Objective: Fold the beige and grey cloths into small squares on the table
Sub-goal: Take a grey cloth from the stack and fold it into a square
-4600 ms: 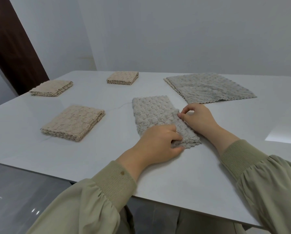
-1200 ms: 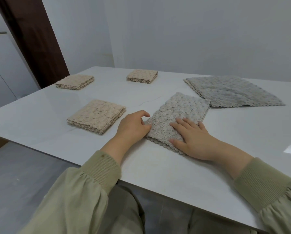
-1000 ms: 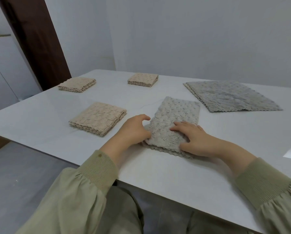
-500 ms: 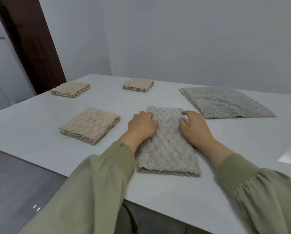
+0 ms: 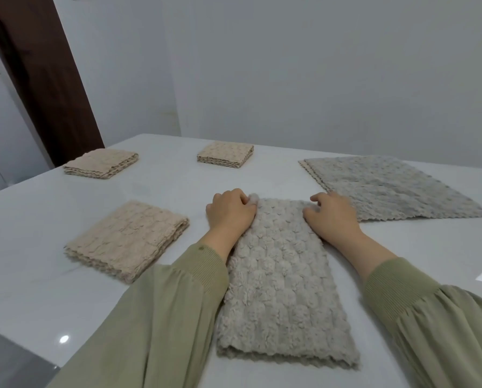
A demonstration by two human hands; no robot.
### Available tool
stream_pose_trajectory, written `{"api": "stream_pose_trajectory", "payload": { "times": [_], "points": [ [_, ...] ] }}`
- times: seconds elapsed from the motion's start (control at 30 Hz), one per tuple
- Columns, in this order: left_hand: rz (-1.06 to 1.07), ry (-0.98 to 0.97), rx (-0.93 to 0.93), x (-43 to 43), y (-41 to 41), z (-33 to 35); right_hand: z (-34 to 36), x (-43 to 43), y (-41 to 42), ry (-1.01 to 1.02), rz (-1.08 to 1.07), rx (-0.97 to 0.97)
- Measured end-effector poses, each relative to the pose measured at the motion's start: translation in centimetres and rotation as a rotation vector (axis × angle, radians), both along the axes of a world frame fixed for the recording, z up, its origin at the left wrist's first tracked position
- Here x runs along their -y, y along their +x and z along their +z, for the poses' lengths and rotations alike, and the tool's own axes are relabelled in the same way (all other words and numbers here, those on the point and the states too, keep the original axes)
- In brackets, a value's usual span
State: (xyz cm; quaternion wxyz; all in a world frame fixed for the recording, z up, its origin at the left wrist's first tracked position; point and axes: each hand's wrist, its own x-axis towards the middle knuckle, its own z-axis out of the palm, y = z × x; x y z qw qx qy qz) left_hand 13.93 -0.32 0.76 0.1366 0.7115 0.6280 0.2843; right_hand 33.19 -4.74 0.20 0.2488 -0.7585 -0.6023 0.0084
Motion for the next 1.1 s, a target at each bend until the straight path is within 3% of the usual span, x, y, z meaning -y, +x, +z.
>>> {"api": "stream_pose_trajectory", "payload": {
  "times": [0.13, 0.33, 0.6, 0.83, 1.1],
  "points": [
    [-0.141, -0.009, 0.546, 0.7, -0.2, 0.4, 0.8, -0.2, 0.2, -0.058, 0.19, -0.381],
    [-0.236, -0.019, 0.839, 1.7, 0.1, 1.4, 1.5, 0.3, 0.4, 0.054, 0.244, -0.716],
    [-0.28, -0.064, 1.033, 2.4, -0.6, 1.5, 1.8, 0.5, 0.1, 0.11, 0.233, -0.895],
    [-0.257, -0.054, 1.011, 3.1, -0.5, 1.7, 2.4, 0.9, 0.0, 0.272, 0.26, -0.942],
    [-0.202, -0.087, 1.085, 2.2, -0.5, 1.1, 1.2, 0.4, 0.6, 0.113, 0.22, -0.989]
  ]
}}
